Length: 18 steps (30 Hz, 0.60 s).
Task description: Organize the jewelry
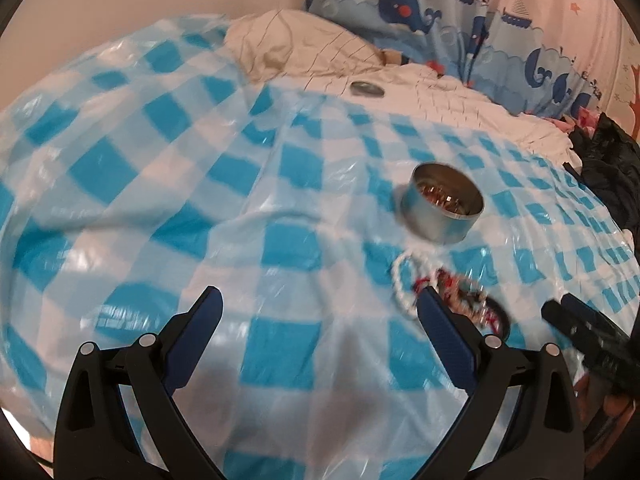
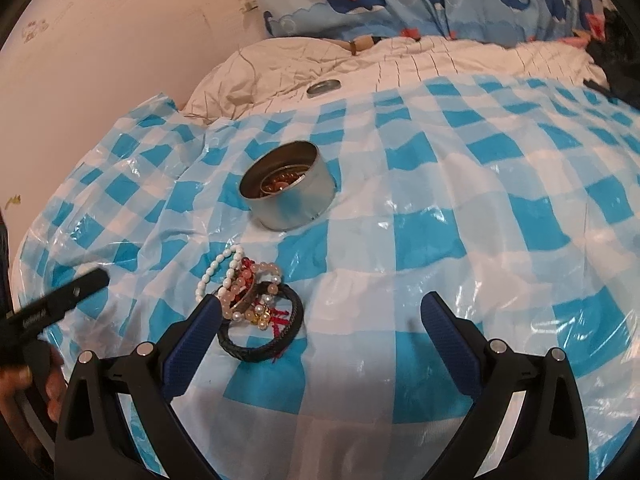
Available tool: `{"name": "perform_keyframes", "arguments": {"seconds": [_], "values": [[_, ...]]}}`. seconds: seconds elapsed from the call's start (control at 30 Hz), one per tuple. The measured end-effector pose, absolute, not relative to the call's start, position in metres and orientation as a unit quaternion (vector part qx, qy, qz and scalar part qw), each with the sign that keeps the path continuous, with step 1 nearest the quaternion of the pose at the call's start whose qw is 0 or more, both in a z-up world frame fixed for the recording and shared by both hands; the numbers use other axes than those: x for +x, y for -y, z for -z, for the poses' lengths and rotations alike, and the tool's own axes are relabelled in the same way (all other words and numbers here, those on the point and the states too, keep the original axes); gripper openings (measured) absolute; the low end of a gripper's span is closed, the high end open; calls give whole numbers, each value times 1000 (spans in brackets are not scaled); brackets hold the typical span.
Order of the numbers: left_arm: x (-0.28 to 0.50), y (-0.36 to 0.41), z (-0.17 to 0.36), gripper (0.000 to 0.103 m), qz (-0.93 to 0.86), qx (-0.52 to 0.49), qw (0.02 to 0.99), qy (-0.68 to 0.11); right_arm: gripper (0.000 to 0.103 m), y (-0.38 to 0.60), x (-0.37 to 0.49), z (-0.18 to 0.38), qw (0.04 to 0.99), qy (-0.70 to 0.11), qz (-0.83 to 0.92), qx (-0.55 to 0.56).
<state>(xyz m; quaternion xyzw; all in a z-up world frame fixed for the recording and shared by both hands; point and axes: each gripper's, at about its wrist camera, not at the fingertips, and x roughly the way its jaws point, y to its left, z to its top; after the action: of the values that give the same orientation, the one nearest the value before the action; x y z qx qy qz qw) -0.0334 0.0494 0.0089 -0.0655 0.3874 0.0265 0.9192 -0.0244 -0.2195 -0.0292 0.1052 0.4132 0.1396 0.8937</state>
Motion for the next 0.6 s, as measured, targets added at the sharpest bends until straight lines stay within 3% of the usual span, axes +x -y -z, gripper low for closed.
{"name": "perform_keyframes", "arguments": {"seconds": [0.13,0.47,0.6], "values": [[-11,-37,-16,94,-24,-47,932,-358,96,214,-16,20,905,-392,-138,88],[33,-17,-3,94,-15,3,928,-372,96,207,29,10,914,-374,-139,74],[40,-15,-1,94,-6,-24,922,-386,96,199,23,9,919,-364,-146,39]]}}
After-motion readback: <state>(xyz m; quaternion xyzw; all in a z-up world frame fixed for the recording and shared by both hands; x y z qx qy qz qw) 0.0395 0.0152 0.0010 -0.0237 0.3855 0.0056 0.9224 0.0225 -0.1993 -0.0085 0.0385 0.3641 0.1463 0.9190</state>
